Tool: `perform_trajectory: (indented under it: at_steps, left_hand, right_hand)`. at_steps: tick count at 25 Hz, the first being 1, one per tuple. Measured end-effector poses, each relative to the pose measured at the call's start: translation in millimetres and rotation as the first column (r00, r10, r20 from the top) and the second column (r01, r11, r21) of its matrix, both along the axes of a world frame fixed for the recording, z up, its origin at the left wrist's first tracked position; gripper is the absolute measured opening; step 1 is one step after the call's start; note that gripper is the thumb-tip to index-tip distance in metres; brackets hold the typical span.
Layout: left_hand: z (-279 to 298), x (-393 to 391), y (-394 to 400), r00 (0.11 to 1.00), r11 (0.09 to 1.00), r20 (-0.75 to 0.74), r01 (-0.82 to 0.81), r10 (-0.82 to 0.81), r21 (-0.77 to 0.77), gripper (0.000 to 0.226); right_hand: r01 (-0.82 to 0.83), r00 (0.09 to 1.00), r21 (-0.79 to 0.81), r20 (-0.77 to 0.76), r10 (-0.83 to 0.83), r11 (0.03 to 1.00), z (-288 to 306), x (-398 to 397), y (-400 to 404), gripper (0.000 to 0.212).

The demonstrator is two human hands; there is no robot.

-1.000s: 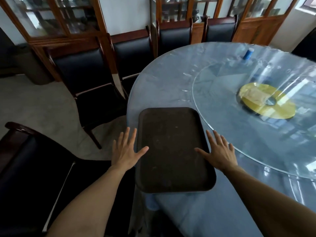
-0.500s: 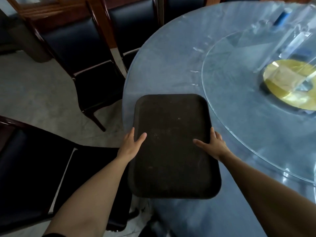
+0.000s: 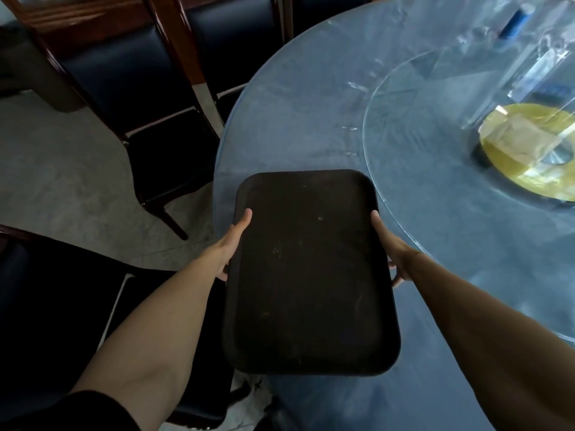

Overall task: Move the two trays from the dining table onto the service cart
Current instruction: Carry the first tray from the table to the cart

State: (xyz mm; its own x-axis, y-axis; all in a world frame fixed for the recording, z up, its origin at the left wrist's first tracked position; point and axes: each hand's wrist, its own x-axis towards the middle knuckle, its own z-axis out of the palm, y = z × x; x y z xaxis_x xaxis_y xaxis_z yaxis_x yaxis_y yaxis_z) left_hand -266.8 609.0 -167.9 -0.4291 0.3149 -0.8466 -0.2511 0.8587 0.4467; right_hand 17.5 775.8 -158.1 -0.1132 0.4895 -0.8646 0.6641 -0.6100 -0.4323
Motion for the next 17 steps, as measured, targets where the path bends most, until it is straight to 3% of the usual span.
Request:
perform_trajectory:
  at_steps: [3,9,12,15,17]
  left_hand:
    - [10.7,-2.0,0.9,0.999,1.000,0.037,-0.012,0.013,-0.008,0.138]
    - [38.9,0.4,-7.7,0.998,0.999,0.055,-0.025,0.024,0.023,0.128]
    - [55.8,1.8,-14.8,0.999,0.999,0.041,-0.002,0.000,0.048,0.136]
    - [70.1,3.0,-22.0,0.998,0.997,0.015,0.056,-0.057,0.057,0.146]
    - [80.7,6.7,-27.1,0.994,0.993,0.009,0.105,-0.106,0.062,0.141]
  right_hand:
    - [0.040,0.998,-0.058,-0.047,-0.043,0.998,14.2,1.4,3.2,0.107]
    - [0.076,0.997,-0.029,-0.031,-0.076,0.997,36.0,7.2,-3.8,0.103]
    - [0.100,0.995,-0.004,-0.028,-0.100,0.995,52.9,11.6,-14.7,0.104]
    - [0.153,0.987,0.023,-0.051,-0.151,0.988,69.6,18.7,-31.9,0.091]
    - [0.185,0.982,0.044,-0.054,-0.183,0.982,78.9,24.5,-45.0,0.089]
